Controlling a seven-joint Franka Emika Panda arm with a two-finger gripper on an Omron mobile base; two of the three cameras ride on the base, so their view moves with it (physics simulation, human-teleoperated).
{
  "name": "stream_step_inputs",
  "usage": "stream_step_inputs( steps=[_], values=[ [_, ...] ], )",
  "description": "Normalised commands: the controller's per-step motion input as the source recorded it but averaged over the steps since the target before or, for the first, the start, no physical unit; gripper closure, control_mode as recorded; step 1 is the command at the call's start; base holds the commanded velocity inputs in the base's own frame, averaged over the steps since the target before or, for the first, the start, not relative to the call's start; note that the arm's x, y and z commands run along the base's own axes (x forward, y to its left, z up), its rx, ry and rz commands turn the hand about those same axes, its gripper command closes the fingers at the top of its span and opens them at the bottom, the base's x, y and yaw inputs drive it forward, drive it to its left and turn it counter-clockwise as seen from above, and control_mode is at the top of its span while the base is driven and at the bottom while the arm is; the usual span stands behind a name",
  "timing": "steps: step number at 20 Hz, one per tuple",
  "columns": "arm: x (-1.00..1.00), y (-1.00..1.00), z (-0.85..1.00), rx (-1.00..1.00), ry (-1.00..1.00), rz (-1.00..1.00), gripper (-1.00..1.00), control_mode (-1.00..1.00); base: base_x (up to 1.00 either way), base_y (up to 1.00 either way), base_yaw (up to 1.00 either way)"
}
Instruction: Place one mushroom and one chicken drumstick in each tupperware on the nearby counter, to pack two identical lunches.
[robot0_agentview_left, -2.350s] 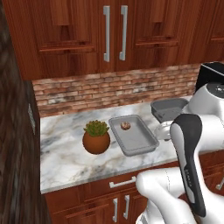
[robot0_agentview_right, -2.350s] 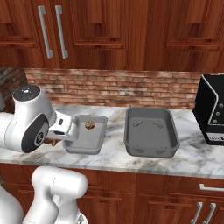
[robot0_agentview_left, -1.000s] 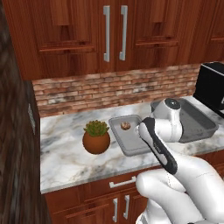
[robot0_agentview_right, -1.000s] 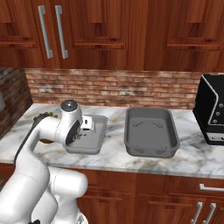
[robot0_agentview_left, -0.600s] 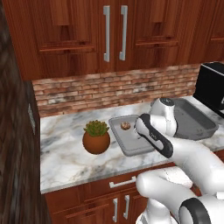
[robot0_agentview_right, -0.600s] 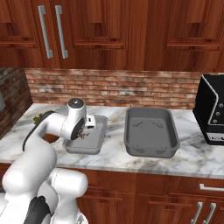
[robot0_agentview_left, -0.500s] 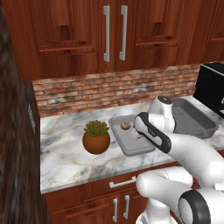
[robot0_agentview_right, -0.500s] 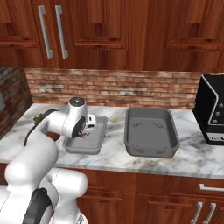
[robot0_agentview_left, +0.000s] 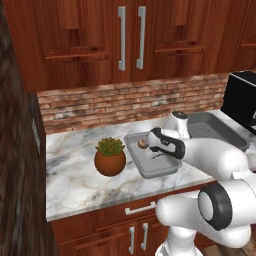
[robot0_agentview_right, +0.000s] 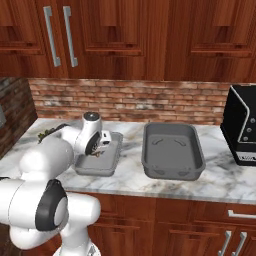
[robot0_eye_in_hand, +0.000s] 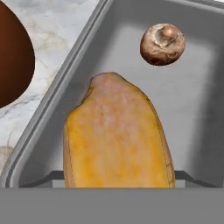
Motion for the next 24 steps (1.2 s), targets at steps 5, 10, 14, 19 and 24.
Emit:
stream_step_inputs(
  steps=[5,10,14,19,24],
  values=[
    [0.36,0.0,-0.44,0.0,-0.01,0.0,1.0,-1.0,0.0,0.0,0.0],
    [0.42,0.0,-0.28,0.0,0.0,0.0,1.0,-1.0,0.0,0.0,0.0],
    [0.42,0.0,-0.29,0.0,0.0,0.0,1.0,-1.0,0.0,0.0,0.0],
    [0.34,0.0,-0.28,0.0,0.0,0.0,-1.0,-1.0,0.0,0.0,0.0],
    [0.12,0.06,-0.04,0.0,0.0,0.0,-1.0,-1.0,0.0,0.0,0.0]
  ],
)
